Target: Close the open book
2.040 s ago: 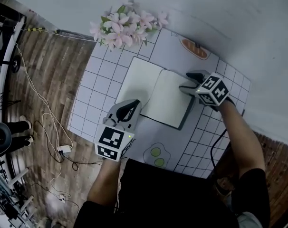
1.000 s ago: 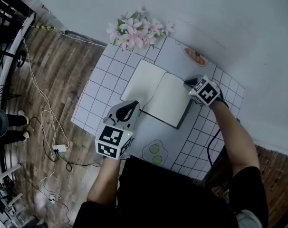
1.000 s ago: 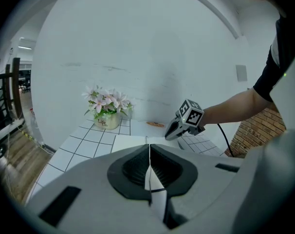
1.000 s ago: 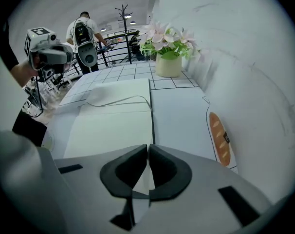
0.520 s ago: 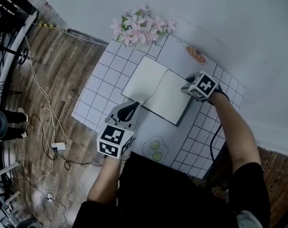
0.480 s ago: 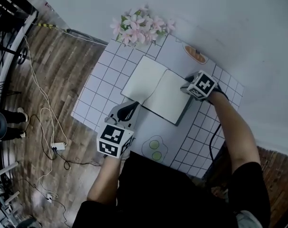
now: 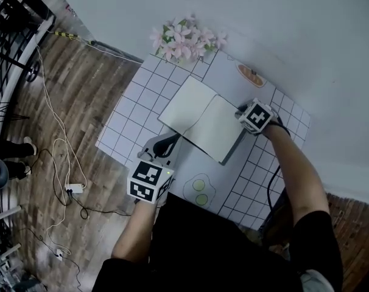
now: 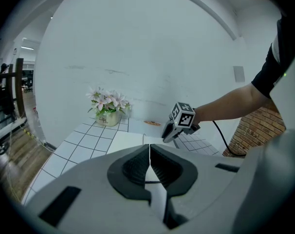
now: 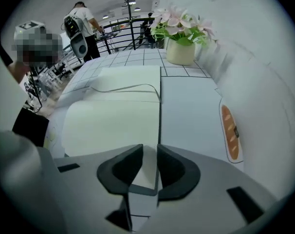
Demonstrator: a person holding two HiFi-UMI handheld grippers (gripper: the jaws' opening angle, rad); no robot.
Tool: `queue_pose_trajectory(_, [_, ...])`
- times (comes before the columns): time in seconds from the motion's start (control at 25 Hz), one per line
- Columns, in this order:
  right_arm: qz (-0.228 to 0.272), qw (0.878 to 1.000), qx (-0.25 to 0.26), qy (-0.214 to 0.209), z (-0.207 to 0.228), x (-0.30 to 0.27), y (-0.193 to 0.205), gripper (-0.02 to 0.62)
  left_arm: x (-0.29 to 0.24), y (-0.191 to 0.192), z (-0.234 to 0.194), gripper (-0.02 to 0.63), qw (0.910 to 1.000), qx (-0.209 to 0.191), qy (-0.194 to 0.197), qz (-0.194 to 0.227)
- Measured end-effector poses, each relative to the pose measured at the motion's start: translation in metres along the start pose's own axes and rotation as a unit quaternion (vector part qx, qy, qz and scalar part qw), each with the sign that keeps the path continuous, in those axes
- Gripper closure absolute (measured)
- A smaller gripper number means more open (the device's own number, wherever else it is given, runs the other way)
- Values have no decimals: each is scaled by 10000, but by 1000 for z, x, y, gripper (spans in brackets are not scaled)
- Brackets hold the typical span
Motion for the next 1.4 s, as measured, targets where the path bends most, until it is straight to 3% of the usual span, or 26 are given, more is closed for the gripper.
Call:
queue_pose_trajectory(0.08, [18, 9988, -77, -492, -9, 1, 0, 405, 5, 4, -3, 595, 10000, 21, -39, -13])
queue_pose_trajectory(0.2, [-18, 9969, -77, -781, -19, 0, 4, 469, 9, 11, -7, 594, 9999, 116, -69, -6])
queue_pose_trajectory(0.36, [206, 9981, -343, -468, -18, 0, 4, 484, 11, 16, -9, 595, 9997, 225, -41, 33])
queue_pose_trajectory(0.44, [210, 9985, -382, -337, -19, 3, 6, 578, 12, 13, -7, 594, 9998, 205, -1, 58])
queue_pose_trajectory(1.04, [763, 9916, -695, -773, -54, 35, 2, 584, 24, 2, -11, 595, 10000, -6, -64, 57])
queue_pose_trajectory(1.4, [1474, 9802, -854, -1010, -52, 67, -38, 592, 14, 1, -1, 594, 9999, -151, 61, -30])
Point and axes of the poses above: the fingertips, and each gripper's own axes: x backward along the fingers, z to its right, y out of its underside, the point moved 2 cm from there along x, backward along the fingers, and after that the axes turned 7 degrees about -z, right-handed, at the moved point
